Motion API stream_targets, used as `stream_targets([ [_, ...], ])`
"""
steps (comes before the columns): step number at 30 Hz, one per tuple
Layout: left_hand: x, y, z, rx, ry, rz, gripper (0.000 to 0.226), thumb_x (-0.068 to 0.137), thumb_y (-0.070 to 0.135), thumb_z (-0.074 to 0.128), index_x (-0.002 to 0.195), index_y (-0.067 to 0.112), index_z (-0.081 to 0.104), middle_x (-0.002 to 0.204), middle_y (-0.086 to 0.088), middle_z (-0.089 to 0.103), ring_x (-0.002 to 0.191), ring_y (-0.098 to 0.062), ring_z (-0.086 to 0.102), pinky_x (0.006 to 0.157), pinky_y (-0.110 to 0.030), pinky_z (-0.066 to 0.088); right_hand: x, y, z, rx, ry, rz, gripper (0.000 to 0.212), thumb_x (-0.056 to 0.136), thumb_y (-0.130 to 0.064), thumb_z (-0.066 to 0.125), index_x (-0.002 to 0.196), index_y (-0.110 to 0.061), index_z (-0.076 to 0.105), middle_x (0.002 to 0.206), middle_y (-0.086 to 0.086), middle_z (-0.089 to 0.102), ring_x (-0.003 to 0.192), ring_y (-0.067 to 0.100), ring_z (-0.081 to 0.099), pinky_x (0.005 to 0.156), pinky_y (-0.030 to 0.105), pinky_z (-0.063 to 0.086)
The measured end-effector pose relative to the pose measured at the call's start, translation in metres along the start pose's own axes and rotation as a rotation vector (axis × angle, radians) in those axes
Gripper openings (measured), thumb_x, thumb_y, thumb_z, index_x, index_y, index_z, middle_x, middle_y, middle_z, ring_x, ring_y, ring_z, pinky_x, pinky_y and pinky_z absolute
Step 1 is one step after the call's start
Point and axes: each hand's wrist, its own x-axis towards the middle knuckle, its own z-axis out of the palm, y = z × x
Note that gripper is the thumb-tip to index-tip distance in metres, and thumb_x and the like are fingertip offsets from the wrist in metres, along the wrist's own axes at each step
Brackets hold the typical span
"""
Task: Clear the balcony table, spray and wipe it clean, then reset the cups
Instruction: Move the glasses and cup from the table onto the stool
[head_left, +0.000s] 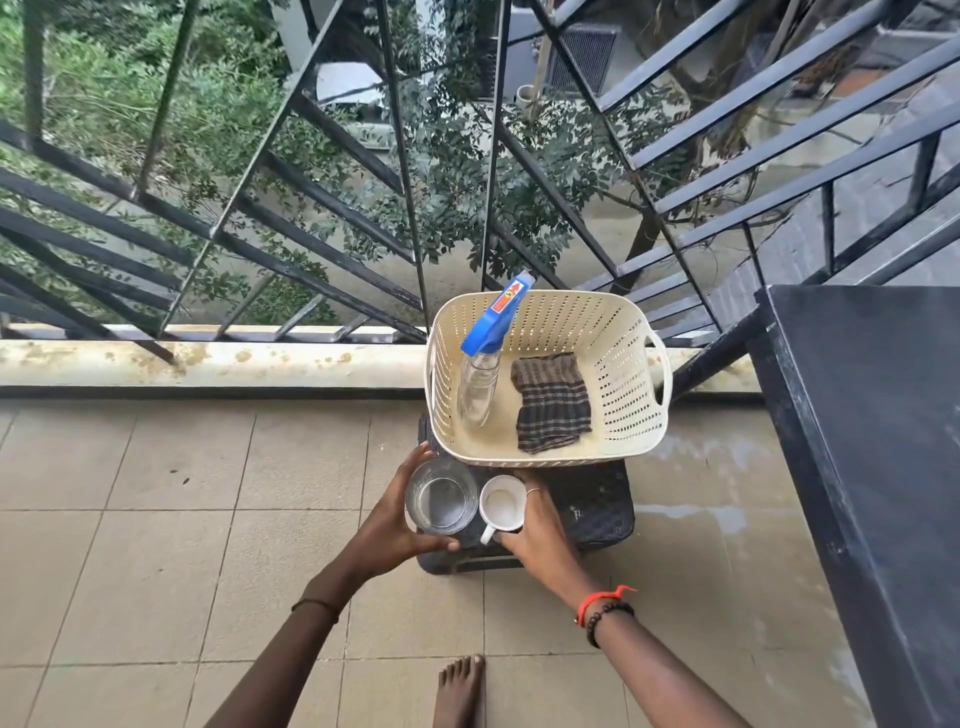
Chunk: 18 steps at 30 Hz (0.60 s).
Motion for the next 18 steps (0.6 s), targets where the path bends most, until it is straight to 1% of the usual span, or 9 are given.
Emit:
stream_targets([
  [3, 0.000, -0.001, 0.000, -0.010, 0.000, 0.000, 0.124, 0.056, 0.037, 0.092, 0.151, 0.029, 0.012, 0.147, 0.023, 0.035, 0.135, 0.003, 0.037, 0.109, -0.017, 0.035, -0.002, -0.002, 0.000, 0.014, -0.013, 0.018, 0.084, 0.065, -0.012, 0.082, 0.136, -0.009, 0.037, 0.129, 0.006, 0.043, 0.122, 0.016, 0.042, 0.105, 0.021, 0.030],
  [5, -0.001, 0.000, 0.001, -0.015, -0.002, -0.009, 0.121, 0.057, 0.039, 0.091, 0.149, 0.035, 0.013, 0.144, 0.028, 0.037, 0.132, 0.010, 0.037, 0.107, -0.013, 0.035, -0.002, -0.001, -0.001, 0.028, -0.001, 0.031, 0.079, 0.067, -0.011, 0.081, 0.134, -0.010, 0.040, 0.127, 0.006, 0.046, 0.121, 0.016, 0.044, 0.102, 0.019, 0.032],
  [6, -0.001, 0.000, 0.001, -0.015, -0.002, -0.011, 0.118, 0.057, 0.042, 0.090, 0.147, 0.037, 0.015, 0.143, 0.026, 0.038, 0.130, 0.012, 0.037, 0.106, -0.011, 0.035, -0.002, -0.001, -0.001, 0.031, 0.010, 0.039, 0.074, 0.069, -0.011, 0.080, 0.133, -0.011, 0.042, 0.126, 0.006, 0.048, 0.120, 0.017, 0.046, 0.099, 0.017, 0.032],
  [8, -0.002, 0.001, 0.002, -0.017, 0.000, -0.024, 0.112, 0.056, 0.046, 0.089, 0.144, 0.037, 0.020, 0.144, 0.019, 0.039, 0.129, 0.011, 0.039, 0.105, -0.013, 0.036, -0.002, 0.000, 0.000, 0.037, 0.022, 0.058, 0.066, 0.071, -0.012, 0.078, 0.128, -0.011, 0.046, 0.123, 0.006, 0.051, 0.117, 0.018, 0.049, 0.094, 0.016, 0.033],
  [10, -0.002, 0.001, 0.004, -0.023, 0.013, -0.035, 0.108, 0.056, 0.047, 0.089, 0.142, 0.036, 0.024, 0.142, 0.015, 0.042, 0.128, 0.009, 0.041, 0.105, -0.014, 0.038, -0.002, -0.002, 0.000, 0.048, 0.034, 0.073, 0.061, 0.070, -0.015, 0.080, 0.123, -0.012, 0.050, 0.120, 0.006, 0.053, 0.113, 0.018, 0.052, 0.093, 0.019, 0.038],
  [13, -0.003, 0.003, 0.010, -0.038, 0.038, -0.038, 0.107, 0.057, 0.040, 0.090, 0.143, 0.028, 0.027, 0.141, 0.010, 0.044, 0.127, 0.008, 0.042, 0.100, -0.006, 0.034, -0.001, -0.004, 0.001, 0.089, 0.065, 0.079, 0.062, 0.064, -0.022, 0.084, 0.117, -0.016, 0.054, 0.114, 0.001, 0.057, 0.104, 0.014, 0.055, 0.088, 0.023, 0.045],
  [15, -0.004, 0.005, 0.014, -0.046, 0.057, -0.045, 0.106, 0.058, 0.036, 0.090, 0.143, 0.029, 0.027, 0.141, 0.011, 0.044, 0.127, 0.008, 0.042, 0.098, -0.004, 0.033, -0.001, -0.004, 0.001, 0.098, 0.076, 0.077, 0.061, 0.063, -0.022, 0.083, 0.117, -0.018, 0.055, 0.113, 0.000, 0.058, 0.104, 0.012, 0.056, 0.087, 0.023, 0.047],
  [18, -0.006, 0.008, 0.016, -0.048, 0.077, -0.054, 0.111, 0.057, 0.041, 0.089, 0.143, 0.043, 0.018, 0.144, 0.020, 0.036, 0.129, 0.014, 0.036, 0.101, -0.003, 0.031, -0.003, -0.004, 0.001, 0.078, 0.068, 0.081, 0.063, 0.064, -0.021, 0.083, 0.119, -0.017, 0.053, 0.115, 0.002, 0.057, 0.107, 0.014, 0.055, 0.090, 0.024, 0.045],
])
